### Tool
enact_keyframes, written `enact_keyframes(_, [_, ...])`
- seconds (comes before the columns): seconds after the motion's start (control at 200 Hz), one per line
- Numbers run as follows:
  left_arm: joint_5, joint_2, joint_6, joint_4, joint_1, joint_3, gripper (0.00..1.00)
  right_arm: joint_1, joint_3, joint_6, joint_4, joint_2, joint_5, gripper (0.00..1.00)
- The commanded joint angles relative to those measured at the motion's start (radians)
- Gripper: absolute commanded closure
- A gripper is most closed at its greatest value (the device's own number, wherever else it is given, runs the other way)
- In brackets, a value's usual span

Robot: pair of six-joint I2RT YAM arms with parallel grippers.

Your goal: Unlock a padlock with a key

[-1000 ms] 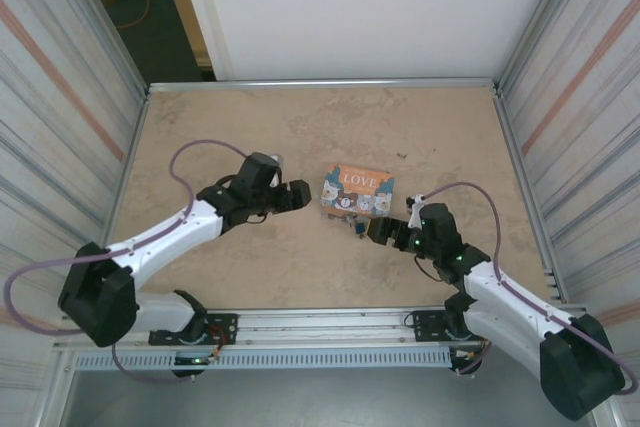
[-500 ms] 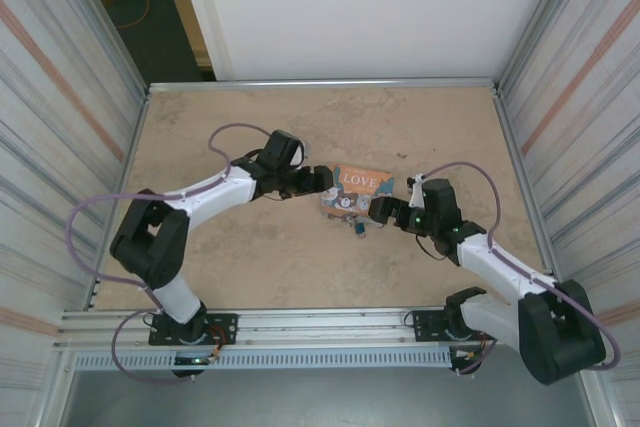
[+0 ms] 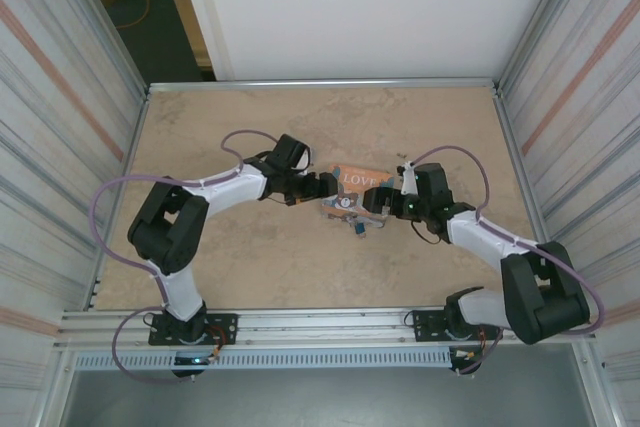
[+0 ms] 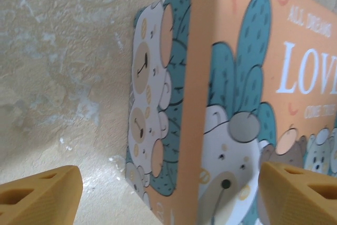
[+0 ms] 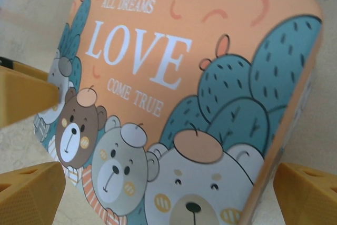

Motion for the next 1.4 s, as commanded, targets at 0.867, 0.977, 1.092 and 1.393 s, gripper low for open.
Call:
enact_keyframes(0.867, [-0.092, -0.280, -0.125, -0.020, -0.028, -0.312, 0.13, 0.129, 0.329, -0.189, 0.028, 0.320, -0.113, 0.05])
enact_keyframes(0.977, [-0.100, -0.324, -0.121, -0.036, -0.025, -0.313, 0.12, 0.115, 0.325, -0.201, 0.012, 0.294, -0.072, 0.04])
enact_keyframes(1.092, [-0.100, -0.385, -0.117, -0.045, -0.017, -0.311, 0.12, 0.086, 0.295, -0.205, -0.009, 0.235, -0.060, 0.03])
enact_keyframes(1.393, [-0.078, -0.504, -0.086, -0.048, -0.011, -0.274, 0.18, 0.054, 0.049, -0.168, -0.010, -0.024, -0.083, 0.02])
